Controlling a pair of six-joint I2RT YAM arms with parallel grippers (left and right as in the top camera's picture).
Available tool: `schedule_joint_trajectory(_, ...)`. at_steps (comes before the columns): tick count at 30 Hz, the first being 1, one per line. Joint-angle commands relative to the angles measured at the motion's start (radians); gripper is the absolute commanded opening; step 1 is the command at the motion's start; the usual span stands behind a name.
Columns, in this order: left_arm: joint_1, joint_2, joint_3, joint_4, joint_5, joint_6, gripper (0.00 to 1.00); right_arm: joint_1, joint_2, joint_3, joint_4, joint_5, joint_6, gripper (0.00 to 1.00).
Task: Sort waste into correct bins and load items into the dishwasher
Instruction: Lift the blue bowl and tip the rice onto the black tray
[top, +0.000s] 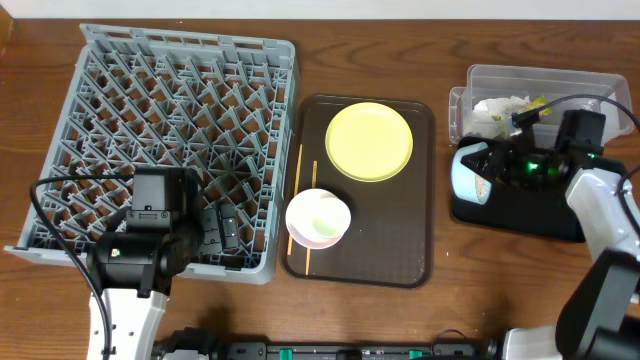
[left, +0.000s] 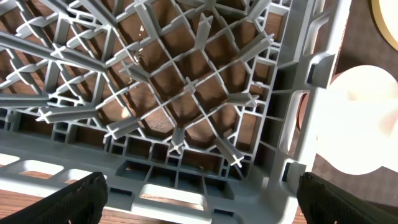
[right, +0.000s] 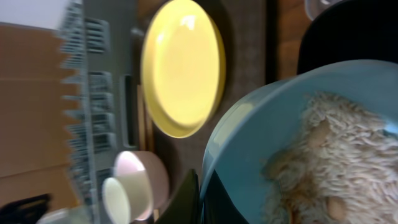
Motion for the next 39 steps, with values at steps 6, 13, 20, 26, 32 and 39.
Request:
schedule_joint_trajectory(6,0.003,-0.001,0.019,-0.004,-0.008,-0.002,0.98,-0.135,0.166,0.016,0.068,-0.365,-0.061,0.01)
schedule_joint_trajectory(13,0.003,-0.001,0.019,-0.004,-0.008,-0.002,0.98,-0.23,0.285,0.016,0.104,-0.568,-0.061,0.01)
schedule_joint_trajectory(20,0.003,-0.001,0.019,-0.004,-0.008,-0.002,0.98,-0.323,0.343,0.016,0.124,-0.669,-0.063,0.01)
schedule_joint_trajectory(26,0.003,-0.001,0.019,-0.005,-0.008,-0.002,0.98,-0.41,0.343,0.016,0.125,-0.669,-0.056,0.01)
schedule_joint_trajectory(32,0.003,-0.001,0.019,-0.008,-0.008,-0.002,0.98,-0.509,0.343,0.016,0.125,-0.669,0.008,0.01)
schedule_joint_trajectory(39,0.003,-0.001,0.019,-0.008,-0.008,-0.002,0.98,-0.56,0.343,0.016,0.125,-0.669,0.092,0.01)
